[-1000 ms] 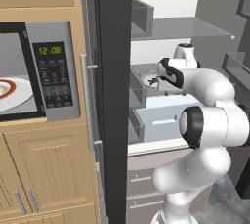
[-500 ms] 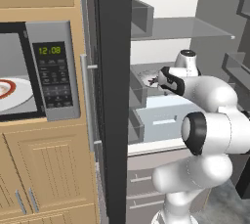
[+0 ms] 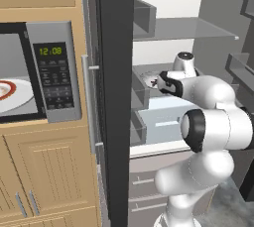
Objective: Transport the fish from the fridge to the microwave and turn on the microwave.
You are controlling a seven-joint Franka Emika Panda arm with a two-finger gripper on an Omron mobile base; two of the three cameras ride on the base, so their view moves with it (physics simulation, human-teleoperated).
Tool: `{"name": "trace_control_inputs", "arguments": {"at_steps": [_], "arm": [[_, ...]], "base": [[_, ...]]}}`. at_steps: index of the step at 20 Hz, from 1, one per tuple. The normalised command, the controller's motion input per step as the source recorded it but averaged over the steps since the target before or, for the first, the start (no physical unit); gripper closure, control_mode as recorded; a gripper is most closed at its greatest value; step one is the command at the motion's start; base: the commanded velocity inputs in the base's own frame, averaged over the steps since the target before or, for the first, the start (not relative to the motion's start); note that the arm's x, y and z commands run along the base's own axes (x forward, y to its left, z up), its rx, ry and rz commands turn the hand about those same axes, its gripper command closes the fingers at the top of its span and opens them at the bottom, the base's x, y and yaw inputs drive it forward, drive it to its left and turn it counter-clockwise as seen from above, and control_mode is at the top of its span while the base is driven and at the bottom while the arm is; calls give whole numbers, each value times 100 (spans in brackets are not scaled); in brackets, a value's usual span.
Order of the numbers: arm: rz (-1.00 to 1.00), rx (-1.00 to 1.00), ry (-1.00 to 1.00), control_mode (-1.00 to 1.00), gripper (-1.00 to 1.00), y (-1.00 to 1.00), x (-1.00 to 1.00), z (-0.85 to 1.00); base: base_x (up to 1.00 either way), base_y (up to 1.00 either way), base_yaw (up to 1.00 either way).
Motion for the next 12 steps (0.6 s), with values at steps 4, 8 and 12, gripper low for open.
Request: {"name": "trace_control_inputs", "arguments": {"at_steps": [4,8,12], "arm": [[-6,0,-5,-100,-100,2,9,0],[-4,0,0,-100,-100,1,7,0],[-4,0,0,-100,-100,6,20,0]], "base": [[0,0,0],[0,0,0],[0,0,0]]}}
